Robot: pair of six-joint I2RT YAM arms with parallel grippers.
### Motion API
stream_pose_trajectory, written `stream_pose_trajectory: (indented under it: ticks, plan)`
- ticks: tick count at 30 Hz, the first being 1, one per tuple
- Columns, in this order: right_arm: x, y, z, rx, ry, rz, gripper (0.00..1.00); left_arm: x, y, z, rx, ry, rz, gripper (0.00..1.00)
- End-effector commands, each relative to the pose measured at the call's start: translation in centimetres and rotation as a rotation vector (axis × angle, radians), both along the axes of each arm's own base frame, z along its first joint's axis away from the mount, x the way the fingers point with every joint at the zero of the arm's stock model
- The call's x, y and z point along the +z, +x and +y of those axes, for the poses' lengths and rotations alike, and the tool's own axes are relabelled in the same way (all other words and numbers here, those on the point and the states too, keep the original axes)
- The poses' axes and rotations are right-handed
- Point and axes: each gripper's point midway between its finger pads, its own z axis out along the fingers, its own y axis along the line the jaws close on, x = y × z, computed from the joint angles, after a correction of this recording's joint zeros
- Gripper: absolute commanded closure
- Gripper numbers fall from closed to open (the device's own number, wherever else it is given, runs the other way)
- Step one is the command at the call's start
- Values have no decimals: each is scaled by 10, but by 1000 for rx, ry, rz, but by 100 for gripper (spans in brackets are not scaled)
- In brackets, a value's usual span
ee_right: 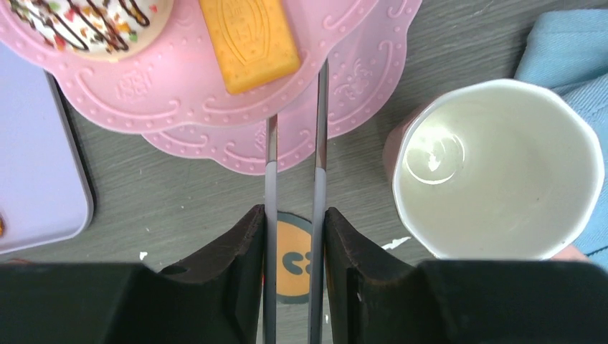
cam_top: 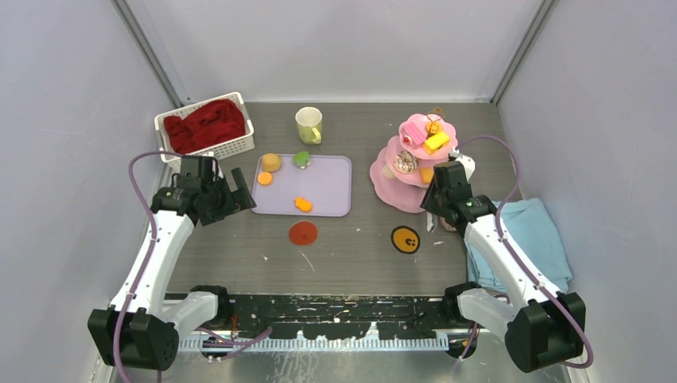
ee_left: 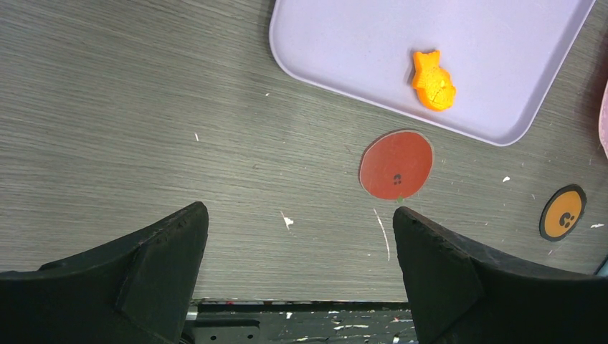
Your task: Serve the afternoon tea
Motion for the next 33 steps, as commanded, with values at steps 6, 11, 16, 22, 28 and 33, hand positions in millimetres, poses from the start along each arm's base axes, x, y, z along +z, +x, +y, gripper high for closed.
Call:
stream_pose_trajectory:
  ticks: [6,11,16,22,28,33]
  plan:
    - [28,29,-16,-73,-16,-140,99,10,8,4,2,17,-47,0]
    - [23,29,-19,-81,-23,-139,99,9,8,4,2,16,-45,0]
    - [20,33,-15,-62,-15,-140,99,9,8,4,2,18,-45,0]
    - [15,32,-11,-32,-11,-105,69,9,7,5,4,19,-46,0]
    - [24,27,-14,-40,-14,-123,53,9,7,5,4,18,-45,0]
    - [33,22,-18,-45,-25,-140,51,10,7,4,4,18,-47,0]
